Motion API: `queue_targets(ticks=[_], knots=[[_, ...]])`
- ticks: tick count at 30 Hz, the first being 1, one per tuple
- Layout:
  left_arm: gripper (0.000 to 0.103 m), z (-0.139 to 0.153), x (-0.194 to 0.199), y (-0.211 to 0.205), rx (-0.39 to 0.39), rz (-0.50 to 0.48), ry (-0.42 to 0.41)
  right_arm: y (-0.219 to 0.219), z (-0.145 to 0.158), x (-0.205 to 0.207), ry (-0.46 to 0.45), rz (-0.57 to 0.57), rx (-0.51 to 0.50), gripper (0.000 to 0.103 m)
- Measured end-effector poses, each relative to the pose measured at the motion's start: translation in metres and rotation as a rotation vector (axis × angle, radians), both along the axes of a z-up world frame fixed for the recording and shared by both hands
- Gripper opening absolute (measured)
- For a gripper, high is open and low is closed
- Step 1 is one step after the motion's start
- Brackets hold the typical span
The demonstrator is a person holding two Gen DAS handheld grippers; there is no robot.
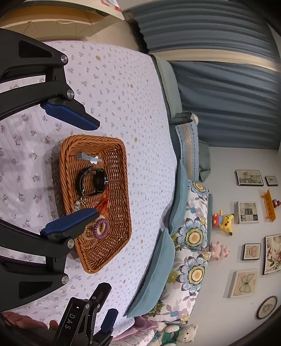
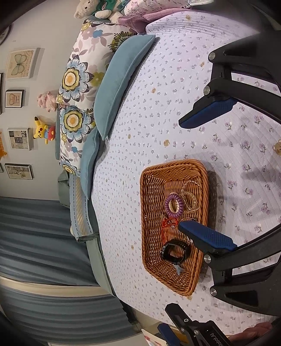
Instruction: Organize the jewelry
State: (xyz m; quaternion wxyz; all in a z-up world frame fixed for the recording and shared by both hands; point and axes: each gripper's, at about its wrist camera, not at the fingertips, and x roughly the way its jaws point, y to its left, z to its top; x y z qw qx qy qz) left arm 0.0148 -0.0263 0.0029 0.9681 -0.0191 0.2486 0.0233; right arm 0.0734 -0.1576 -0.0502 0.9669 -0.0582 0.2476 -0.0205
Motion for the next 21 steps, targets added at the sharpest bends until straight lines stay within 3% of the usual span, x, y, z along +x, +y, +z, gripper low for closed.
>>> queue_targets(ticks=[21], knots=[[0.075,-0.0004,0.0024,-0.0009,0.004,-0.003,0.011,-0.0015,-0.0022,0.0008,0.009,0.004,0.003,0.088]])
